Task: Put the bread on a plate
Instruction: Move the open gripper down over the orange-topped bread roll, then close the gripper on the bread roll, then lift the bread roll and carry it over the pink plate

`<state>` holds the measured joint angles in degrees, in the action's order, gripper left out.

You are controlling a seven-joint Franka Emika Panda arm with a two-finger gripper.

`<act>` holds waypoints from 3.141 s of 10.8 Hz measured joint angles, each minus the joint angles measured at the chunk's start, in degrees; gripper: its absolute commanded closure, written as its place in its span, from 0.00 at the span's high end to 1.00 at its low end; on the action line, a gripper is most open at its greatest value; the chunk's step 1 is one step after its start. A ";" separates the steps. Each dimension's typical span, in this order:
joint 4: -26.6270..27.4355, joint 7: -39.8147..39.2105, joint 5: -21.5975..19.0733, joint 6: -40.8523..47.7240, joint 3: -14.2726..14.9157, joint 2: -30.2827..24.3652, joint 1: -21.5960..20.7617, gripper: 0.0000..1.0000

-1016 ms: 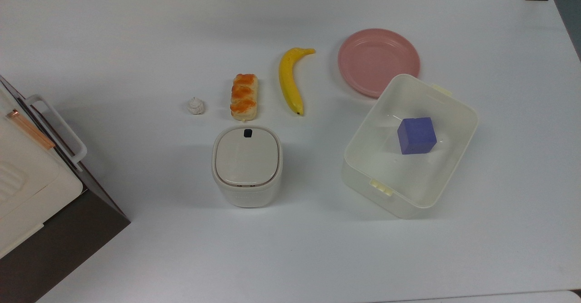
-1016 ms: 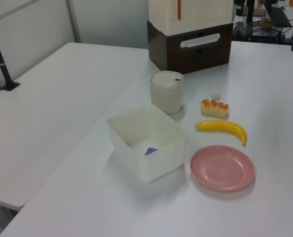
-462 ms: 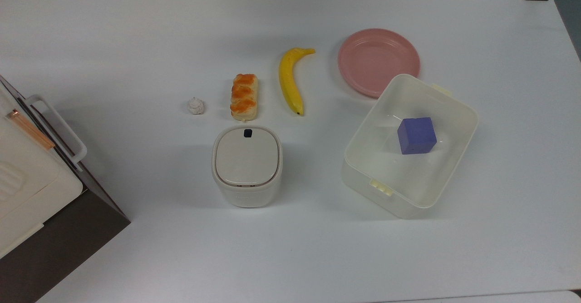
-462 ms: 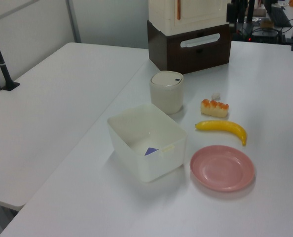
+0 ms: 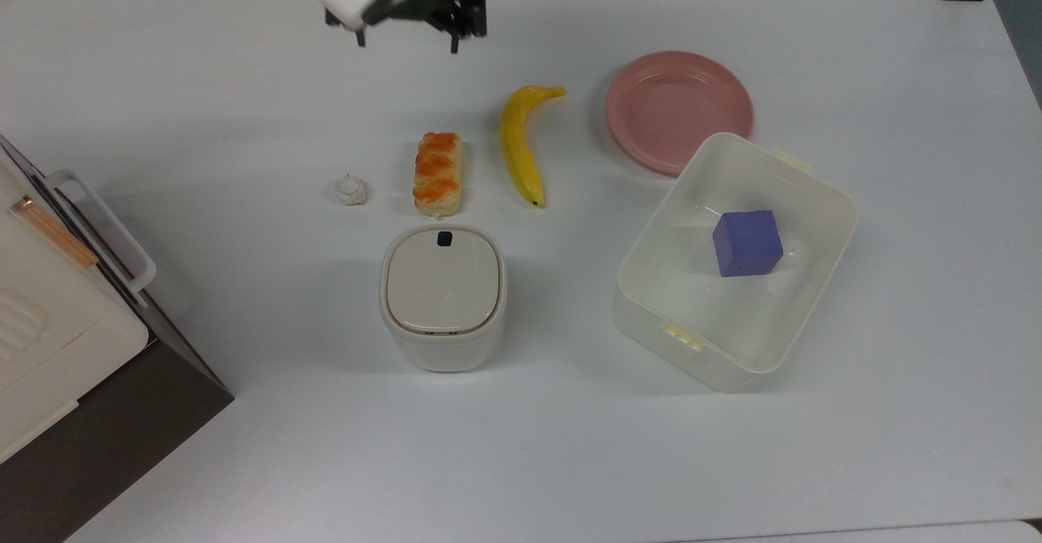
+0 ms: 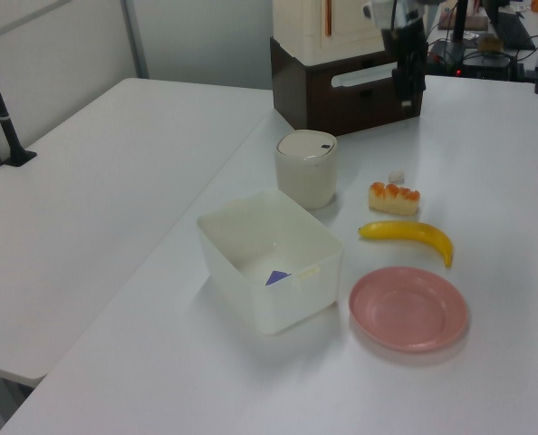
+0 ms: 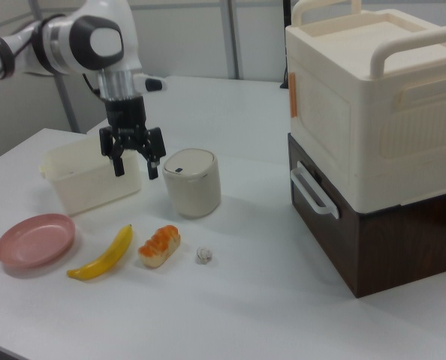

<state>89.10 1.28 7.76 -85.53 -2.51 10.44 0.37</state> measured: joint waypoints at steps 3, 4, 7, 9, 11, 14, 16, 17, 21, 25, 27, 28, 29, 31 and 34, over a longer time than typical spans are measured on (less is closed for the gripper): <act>1.98 1.38 1.48 -4.89 -0.49 3.47 -1.82 1.00; 4.01 2.17 2.87 -7.67 -0.50 3.67 -2.27 1.00; 10.61 3.95 5.91 -12.97 -0.62 3.85 -2.96 1.00; 13.57 4.09 6.16 -15.49 -0.64 4.34 -2.94 1.00; 14.02 4.11 6.18 -15.94 -0.64 6.17 -2.88 1.00; 13.98 4.63 7.52 -16.78 -0.63 10.16 -2.72 0.98; 13.92 7.07 9.96 -17.58 -0.63 12.65 -2.71 0.60; 13.86 7.45 10.50 -17.83 -0.63 13.22 -2.71 0.39; 13.55 7.89 10.59 -17.87 -0.82 13.29 -2.72 0.00; 11.89 8.22 10.58 -12.00 -5.40 9.94 -2.61 0.00; 10.78 8.58 10.49 -6.14 -11.07 5.66 -2.66 0.00; 10.70 9.54 10.46 -3.82 -14.57 4.13 -2.82 0.00; 10.71 11.89 10.44 -2.72 -18.15 3.58 -3.09 0.00; 10.93 19.16 10.46 -2.61 -23.10 4.54 -5.28 0.00; 10.81 26.22 10.46 -2.61 -24.38 8.09 -10.31 0.03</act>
<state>99.91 27.50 18.22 -88.14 -26.89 18.53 -9.95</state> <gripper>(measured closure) 0.894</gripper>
